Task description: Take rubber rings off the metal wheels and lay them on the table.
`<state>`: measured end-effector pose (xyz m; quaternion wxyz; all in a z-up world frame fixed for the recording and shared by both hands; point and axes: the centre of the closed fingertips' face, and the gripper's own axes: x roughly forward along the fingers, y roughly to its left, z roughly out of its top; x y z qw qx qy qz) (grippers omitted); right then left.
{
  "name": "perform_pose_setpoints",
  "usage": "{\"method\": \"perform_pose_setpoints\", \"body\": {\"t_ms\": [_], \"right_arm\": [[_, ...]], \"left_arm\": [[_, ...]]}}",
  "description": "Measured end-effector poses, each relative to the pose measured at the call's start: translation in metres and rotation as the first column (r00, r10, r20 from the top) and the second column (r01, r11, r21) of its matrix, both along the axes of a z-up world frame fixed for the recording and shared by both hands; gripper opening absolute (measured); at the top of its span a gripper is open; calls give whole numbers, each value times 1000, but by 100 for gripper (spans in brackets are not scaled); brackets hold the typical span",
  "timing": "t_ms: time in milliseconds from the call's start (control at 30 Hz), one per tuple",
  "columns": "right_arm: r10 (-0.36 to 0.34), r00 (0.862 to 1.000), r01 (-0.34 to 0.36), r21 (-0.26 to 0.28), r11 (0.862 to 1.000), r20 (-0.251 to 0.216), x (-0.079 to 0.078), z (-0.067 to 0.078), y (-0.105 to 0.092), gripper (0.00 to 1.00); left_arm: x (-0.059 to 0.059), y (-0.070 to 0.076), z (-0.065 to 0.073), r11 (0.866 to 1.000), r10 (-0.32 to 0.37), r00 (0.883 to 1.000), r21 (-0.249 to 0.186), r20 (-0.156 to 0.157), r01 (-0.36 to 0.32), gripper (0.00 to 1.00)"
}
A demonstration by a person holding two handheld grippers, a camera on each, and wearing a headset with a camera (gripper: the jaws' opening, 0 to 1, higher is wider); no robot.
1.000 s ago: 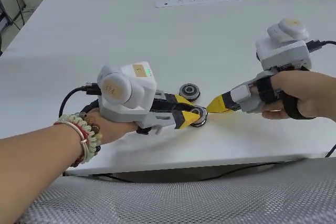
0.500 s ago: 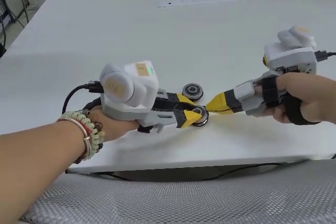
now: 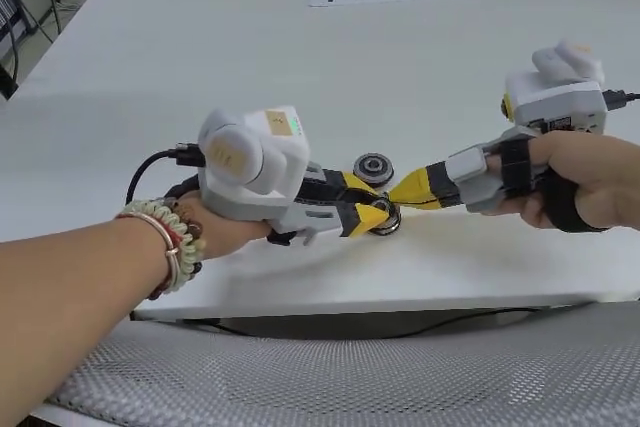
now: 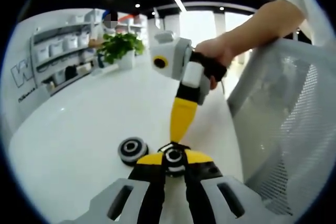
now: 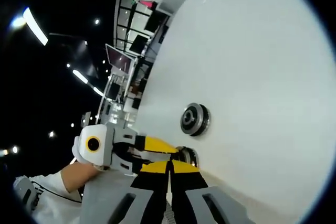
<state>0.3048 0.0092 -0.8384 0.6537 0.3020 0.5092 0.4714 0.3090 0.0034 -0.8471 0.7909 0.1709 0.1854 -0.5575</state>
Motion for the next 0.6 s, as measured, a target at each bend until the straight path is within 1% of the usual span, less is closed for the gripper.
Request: {"method": "perform_pose_setpoints", "body": {"t_ms": [100, 133, 167, 267, 367, 400, 433, 467, 500, 533, 567, 600], "right_arm": [[20, 1000, -20, 33, 999, 13, -2, 8, 6, 0], [30, 999, -30, 19, 999, 25, -3, 7, 6, 0], [30, 999, -30, 16, 999, 29, -2, 6, 6, 0], [18, 1000, -19, 17, 1000, 16, 0, 5, 1, 0], [20, 1000, -20, 17, 1000, 16, -1, 5, 1, 0], [20, 1000, -20, -1, 1000, 23, 0, 3, 1, 0], [18, 999, -17, -34, 999, 28, 1, -1, -1, 0], [18, 999, -15, -60, 998, 50, 2, -5, -2, 0], [20, 999, -18, -45, 999, 43, 1, -2, -1, 0], [19, 999, -17, -45, 999, 41, 1, -2, -1, 0], [16, 998, -13, -61, 998, 57, 3, -3, -2, 0], [16, 998, -12, -64, 998, 60, 3, -3, -2, 0]], "left_arm": [[-1, -1, 1, 1000, 2, 1000, 0, -1, -2, 14], [-1, -1, 1, 1000, 3, 1000, -1, -1, -3, 14], [-1, -1, 1, 1000, 4, 1000, -1, -1, -4, 14], [-1, -2, 1, 1000, 10, 1000, 0, -3, -10, 14], [-2, -3, 1, 1000, 10, 1000, 9, -2, -10, 14], [-2, -3, 1, 1000, 13, 1000, 10, -3, -13, 14], [-2, -3, 1, 1000, 18, 1000, 7, -8, -18, 14], [-2, -3, 2, 1000, 23, 1000, 5, -11, -23, 14], [-2, -3, 2, 1000, 24, 1000, 5, -9, -24, 14], [-2, -3, 2, 1000, 27, 1000, 4, -9, -27, 14], [-2, -3, 2, 999, 32, 999, 7, -13, -32, 14], [-2, -4, 2, 999, 37, 999, 10, -19, -36, 14]]}}
